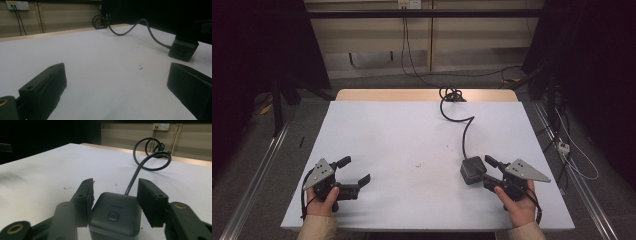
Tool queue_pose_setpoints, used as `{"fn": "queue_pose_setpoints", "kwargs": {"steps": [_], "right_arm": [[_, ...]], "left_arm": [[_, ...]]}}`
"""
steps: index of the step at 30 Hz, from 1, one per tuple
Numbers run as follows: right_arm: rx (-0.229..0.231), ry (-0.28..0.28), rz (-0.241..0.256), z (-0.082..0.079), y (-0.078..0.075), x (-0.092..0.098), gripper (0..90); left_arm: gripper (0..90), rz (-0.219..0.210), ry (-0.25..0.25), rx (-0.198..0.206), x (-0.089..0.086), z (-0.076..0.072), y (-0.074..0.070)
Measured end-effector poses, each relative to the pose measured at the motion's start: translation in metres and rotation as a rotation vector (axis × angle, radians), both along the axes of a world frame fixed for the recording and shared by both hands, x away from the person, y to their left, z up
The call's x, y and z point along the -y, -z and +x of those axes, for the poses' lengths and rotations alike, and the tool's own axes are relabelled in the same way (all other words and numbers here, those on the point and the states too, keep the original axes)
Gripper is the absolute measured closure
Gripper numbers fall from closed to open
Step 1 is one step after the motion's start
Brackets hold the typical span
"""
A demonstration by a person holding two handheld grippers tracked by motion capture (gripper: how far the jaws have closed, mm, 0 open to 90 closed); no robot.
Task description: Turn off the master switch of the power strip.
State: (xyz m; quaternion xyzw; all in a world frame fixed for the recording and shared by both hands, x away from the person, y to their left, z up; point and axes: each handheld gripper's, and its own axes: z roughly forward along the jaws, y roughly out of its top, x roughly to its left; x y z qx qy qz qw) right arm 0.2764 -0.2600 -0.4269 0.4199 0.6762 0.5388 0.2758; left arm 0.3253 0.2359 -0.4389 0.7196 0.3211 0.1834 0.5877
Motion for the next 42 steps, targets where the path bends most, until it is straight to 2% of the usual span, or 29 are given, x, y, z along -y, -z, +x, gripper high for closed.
{"fn": "queue_pose_setpoints", "kwargs": {"steps": [3,12,15,19,24,28,32,42], "right_arm": [[-0.005,-0.018,-0.001,0.0015,-0.0003,-0.0003,54.0],[-0.019,-0.014,-0.008,0.0052,-0.0004,0.0002,59.3],[-0.039,-0.015,-0.008,0.0067,0.0001,-0.0009,60.8],[-0.055,-0.035,-0.018,0.0079,0.0001,-0.0032,63.7],[-0.063,-0.064,-0.006,0.008,-0.0014,-0.0046,68.8],[-0.06,-0.058,-0.019,0.0082,-0.0023,-0.004,73.4],[-0.042,-0.023,-0.024,0.0082,-0.0043,-0.001,76.9],[-0.041,-0.019,-0.001,0.0087,-0.0058,0.0033,81.1]], "left_arm": [[2.2,0.002,-0.001,0.0,0.0002,0.0001,0.0002],[2.1,0.011,-0.001,-0.001,0.0,0.0004,0.0006],[2.2,0.01,-0.002,-0.001,0.0001,0.0004,0.0006],[2.2,0.013,-0.003,-0.002,-0.0001,0.0005,0.0007],[2.2,0.012,-0.005,-0.002,-0.0005,0.0004,0.0007],[2.2,0.012,-0.003,-0.002,-0.0003,0.0005,0.0007],[2.2,0.01,-0.004,-0.002,-0.0002,0.0005,0.0008],[2.2,0.01,-0.005,-0.001,-0.0003,0.0004,0.0007]]}}
